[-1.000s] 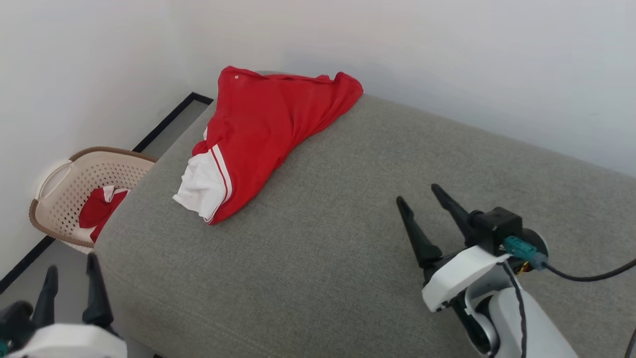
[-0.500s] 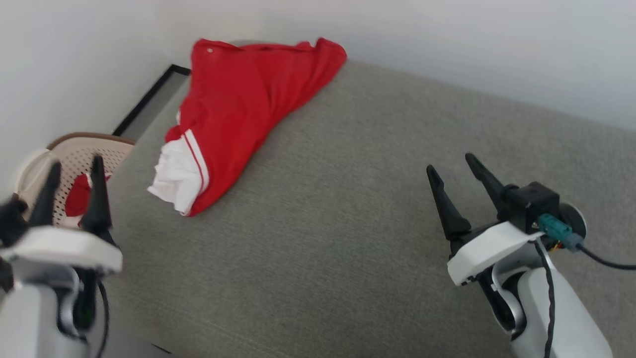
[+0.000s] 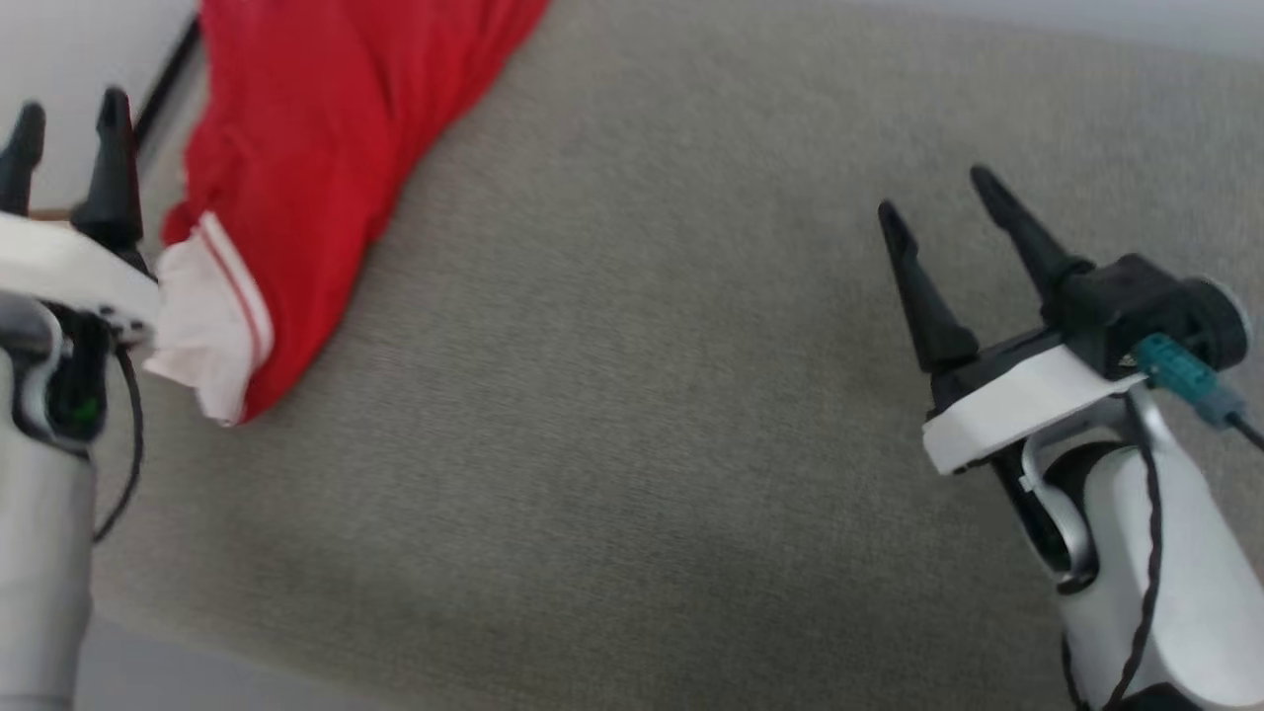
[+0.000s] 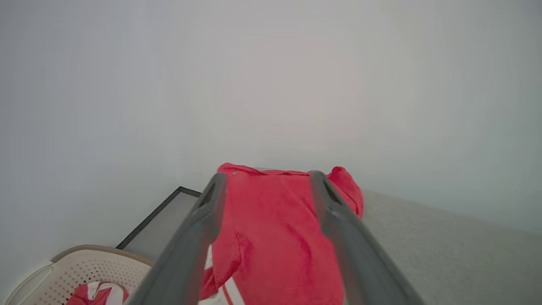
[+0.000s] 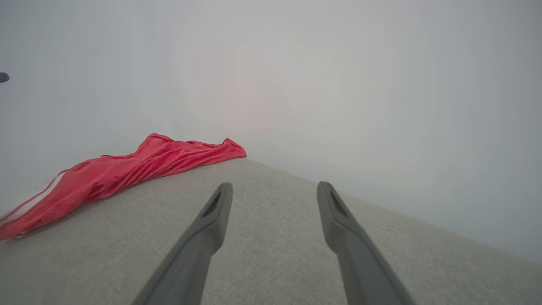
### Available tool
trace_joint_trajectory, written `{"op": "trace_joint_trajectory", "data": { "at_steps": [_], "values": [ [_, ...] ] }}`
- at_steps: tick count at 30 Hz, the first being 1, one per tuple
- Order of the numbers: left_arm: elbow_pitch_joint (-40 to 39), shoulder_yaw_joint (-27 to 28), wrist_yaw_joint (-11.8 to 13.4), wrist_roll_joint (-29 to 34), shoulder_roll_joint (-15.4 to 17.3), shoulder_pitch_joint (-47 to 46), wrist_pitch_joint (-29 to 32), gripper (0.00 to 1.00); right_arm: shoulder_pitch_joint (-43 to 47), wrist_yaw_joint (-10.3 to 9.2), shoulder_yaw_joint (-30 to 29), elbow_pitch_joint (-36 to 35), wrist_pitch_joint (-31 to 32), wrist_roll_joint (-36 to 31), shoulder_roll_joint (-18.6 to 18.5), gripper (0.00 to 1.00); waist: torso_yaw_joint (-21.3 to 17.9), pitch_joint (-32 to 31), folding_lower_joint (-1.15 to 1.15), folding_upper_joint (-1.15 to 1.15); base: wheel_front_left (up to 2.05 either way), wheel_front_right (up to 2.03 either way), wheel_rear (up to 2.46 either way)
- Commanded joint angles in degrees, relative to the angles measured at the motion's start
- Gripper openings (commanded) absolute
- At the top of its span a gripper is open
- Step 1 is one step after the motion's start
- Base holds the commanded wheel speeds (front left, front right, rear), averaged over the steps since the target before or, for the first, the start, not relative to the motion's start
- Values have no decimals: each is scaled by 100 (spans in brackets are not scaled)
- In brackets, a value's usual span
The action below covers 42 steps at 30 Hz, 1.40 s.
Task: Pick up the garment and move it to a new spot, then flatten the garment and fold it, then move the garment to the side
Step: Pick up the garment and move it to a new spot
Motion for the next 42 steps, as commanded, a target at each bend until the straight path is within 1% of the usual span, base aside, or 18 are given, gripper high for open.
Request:
{"op": "trace_joint_trajectory", "data": {
  "at_steps": [1, 6, 9, 13, 17, 22, 27, 30, 33, 35, 36, 37, 39, 42],
  "values": [
    [158, -87, -12, -132, 90, -244, 22, 100, -97, 0, -20, -133, 64, -38, -21, 100, -264, 450, 0, 0, 0, 0, 0],
    [926, -490, -14, -599, 277, -943, 256, 100, -255, 0, -97, -592, 278, -129, -115, 100, -426, 933, 0, 0, 0, 0, 0],
    [1408, -740, -14, -792, 410, -1278, 560, 100, -348, 0, -80, -819, 410, -166, -164, 100, -534, 1166, 0, 0, 0, 0, 0],
    [1977, -945, -15, -1153, 439, -1681, 983, 100, -400, 0, -127, -1089, 575, -212, -232, 100, -583, 1436, 0, 0, 0, 0, 0],
    [2587, -1051, -15, -1424, 427, -2039, 1616, 100, -387, 0, -138, -1303, 712, -248, -259, 100, -634, 1634, 0, 0, 0, 0, 0],
    [3180, -1200, -15, -1682, 284, -2262, 2356, 100, -407, 0, -161, -1515, 869, -296, -281, 100, -650, 1818, 0, 0, 0, 0, 0],
    [3760, -1295, 2, -1826, 10, -2205, 3240, 100, -451, 0, -134, -1686, 989, -322, -285, 100, -677, 1917, 0, 0, 0, 0, 0],
    [3936, -1341, 2, -1892, -195, -2117, 3630, 100, -473, 0, -112, -1760, 1046, -338, -272, 100, -696, 1955, 0, 0, 0, 0, 0],
    [4020, -1369, 14, -1927, -318, -2076, 3828, 100, -488, 0, -91, -1813, 1086, -338, -255, 100, -717, 1966, 0, 0, 0, 0, 0],
    [4048, -1374, 26, -1926, -331, -2082, 3769, 100, -506, 0, -74, -1830, 1102, -346, -251, 100, -727, 1964, 0, 0, 0, 0, 0],
    [4055, -1407, 22, -1886, -327, -2095, 3716, 89, -514, 0, -70, -1835, 1109, -344, -245, 100, -731, 1961, 0, 0, 0, 0, 0],
    [4054, -1378, 16, -1916, -339, -2108, 3615, 0, -521, 0, -74, -1826, 1108, -339, -241, 100, -731, 1950, 0, 0, 0, 0, 0],
    [4027, -1448, 5, -1825, -256, -2184, 3491, 0, -533, 0, -87, -1796, 1093, -337, -239, 100, -718, 1916, 0, 0, 0, 0, 0],
    [3878, -1406, -17, -1873, -77, -2380, 3213, 0, -518, 0, -116, -1745, 1035, -317, -213, 100, -688, 1827, 0, 0, 0, 0, 0]
  ]
}}
